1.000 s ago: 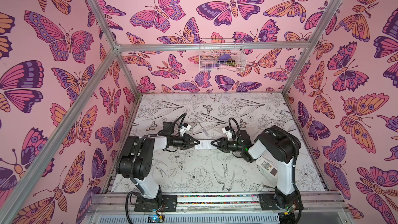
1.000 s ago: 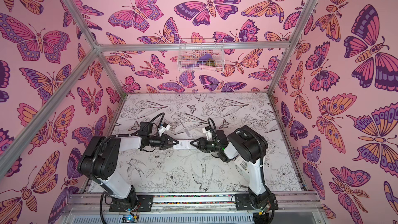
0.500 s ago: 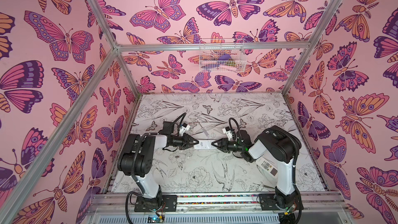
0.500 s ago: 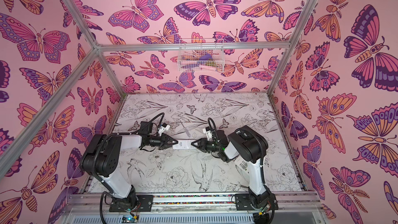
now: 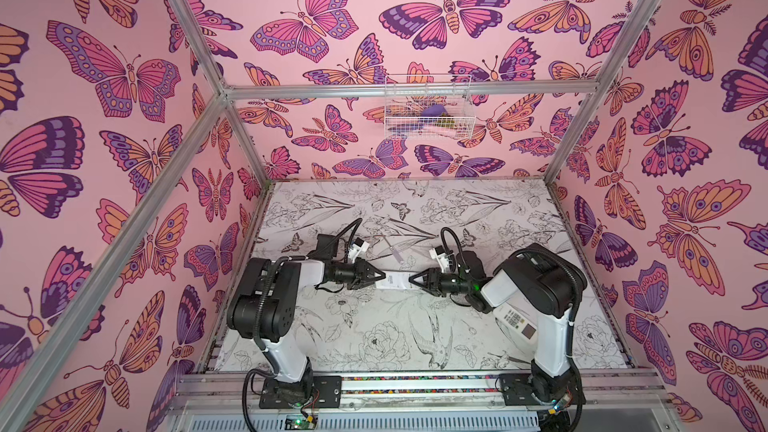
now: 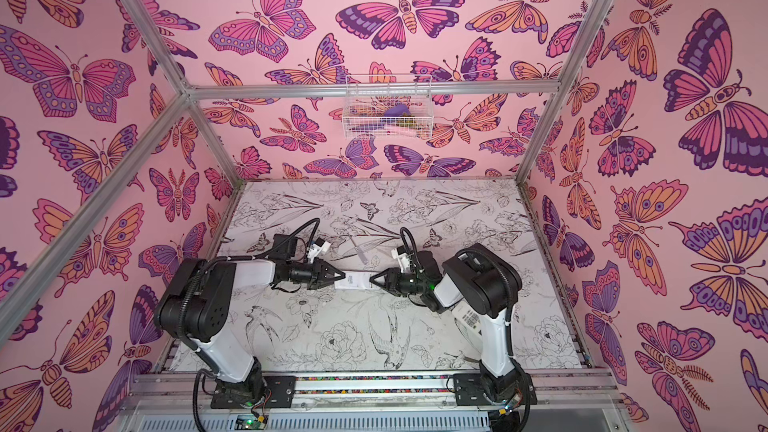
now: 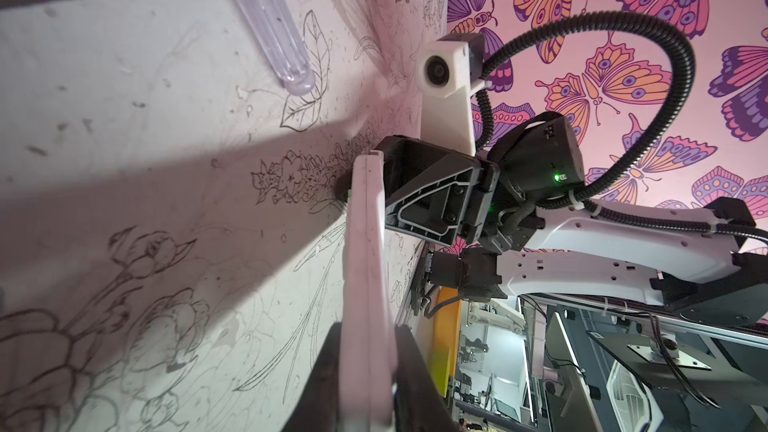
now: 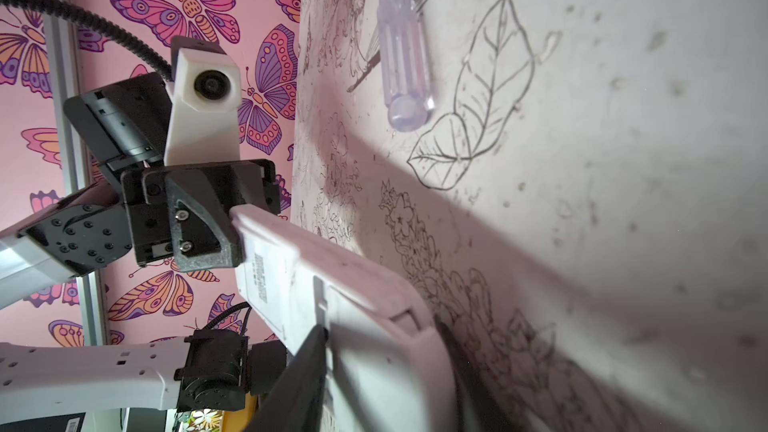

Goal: Unload the batteries from the remote control
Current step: 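Close the right gripper on the battery cover at the remote's end, then pull the battery cover off the remote with the right gripper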

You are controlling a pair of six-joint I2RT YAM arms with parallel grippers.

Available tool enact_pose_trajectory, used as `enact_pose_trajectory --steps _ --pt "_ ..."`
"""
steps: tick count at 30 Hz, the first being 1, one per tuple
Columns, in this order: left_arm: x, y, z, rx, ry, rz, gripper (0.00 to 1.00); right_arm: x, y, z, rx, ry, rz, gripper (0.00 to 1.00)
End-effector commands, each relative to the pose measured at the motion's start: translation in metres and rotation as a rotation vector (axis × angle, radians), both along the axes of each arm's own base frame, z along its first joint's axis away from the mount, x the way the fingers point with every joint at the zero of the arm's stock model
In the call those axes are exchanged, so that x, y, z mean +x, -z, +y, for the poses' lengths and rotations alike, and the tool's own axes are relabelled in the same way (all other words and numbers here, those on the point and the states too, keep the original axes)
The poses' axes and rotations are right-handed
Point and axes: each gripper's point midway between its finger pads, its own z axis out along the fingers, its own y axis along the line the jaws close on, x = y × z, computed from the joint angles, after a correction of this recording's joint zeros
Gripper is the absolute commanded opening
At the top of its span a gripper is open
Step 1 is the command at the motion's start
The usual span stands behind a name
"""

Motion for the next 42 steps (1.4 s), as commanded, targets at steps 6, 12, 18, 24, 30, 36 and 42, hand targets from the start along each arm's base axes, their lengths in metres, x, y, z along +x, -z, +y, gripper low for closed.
enact_pose_trajectory --steps 6,12,18,24,30,36,42 --pt "0.003 0.003 0.006 0.091 -0.017 -0.033 0.00 -0.009 -0.003 -0.010 -0.054 -0.007 -0.018 0.44" --pt "0.001 0.006 0.006 0.092 -0.017 -0.033 0.00 -0.010 -0.005 -0.016 -0.097 -0.011 -0.029 0.43" --pt "0.001 0.010 0.005 0.093 -0.014 -0.027 0.00 -0.010 -0.017 -0.014 -0.079 -0.019 -0.050 0.41" --pt "-0.001 0.011 0.004 0.098 -0.011 -0.026 0.00 -0.009 -0.032 -0.013 -0.063 -0.021 -0.072 0.37" --pt "0.002 0.008 0.004 0.104 -0.017 -0.026 0.00 -0.007 -0.040 -0.012 -0.066 -0.020 -0.082 0.32" --pt "0.002 0.006 0.004 0.107 -0.017 -0.028 0.00 -0.005 -0.042 -0.009 -0.059 -0.025 -0.072 0.23" --pt "0.002 0.007 0.005 0.119 -0.023 -0.031 0.00 -0.003 -0.046 -0.008 -0.059 -0.026 -0.072 0.18"
